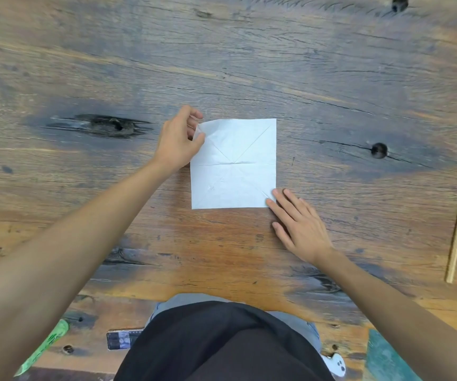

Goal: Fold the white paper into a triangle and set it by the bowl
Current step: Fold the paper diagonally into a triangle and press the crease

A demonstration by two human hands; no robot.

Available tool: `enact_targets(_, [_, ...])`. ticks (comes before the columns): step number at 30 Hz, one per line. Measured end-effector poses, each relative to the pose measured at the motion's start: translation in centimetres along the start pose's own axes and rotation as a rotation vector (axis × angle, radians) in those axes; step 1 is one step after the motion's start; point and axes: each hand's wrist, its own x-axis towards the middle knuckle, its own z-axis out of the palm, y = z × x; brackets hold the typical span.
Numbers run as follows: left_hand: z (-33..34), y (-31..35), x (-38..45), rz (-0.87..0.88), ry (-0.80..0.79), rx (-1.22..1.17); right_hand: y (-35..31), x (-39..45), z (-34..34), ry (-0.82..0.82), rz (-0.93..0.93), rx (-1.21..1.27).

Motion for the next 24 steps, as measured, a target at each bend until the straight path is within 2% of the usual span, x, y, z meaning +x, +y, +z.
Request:
enact_targets(7, [0.5,2.7,-3.4,0.166,0.091,-0.100,-0.4,0.0,-0.1,-0.025,0.014,0.018])
enact_targets(11, [2.0,4.1,-5.7,0.310,0.084,-0.079,-0.6,-0.1,-0.2,-0.035,0.026,0.033])
enact_targets(17, [5.0,5.6,-8.5,0.472,-0.001,0.066,-0.7,-0.6,-0.8,0.022,0.118,0.143])
enact_targets(24, [8.6,5.8,-10.3,0.569,-0.120,0.345,0.0,-2.6,-0.9,0.052,0.202,0.202])
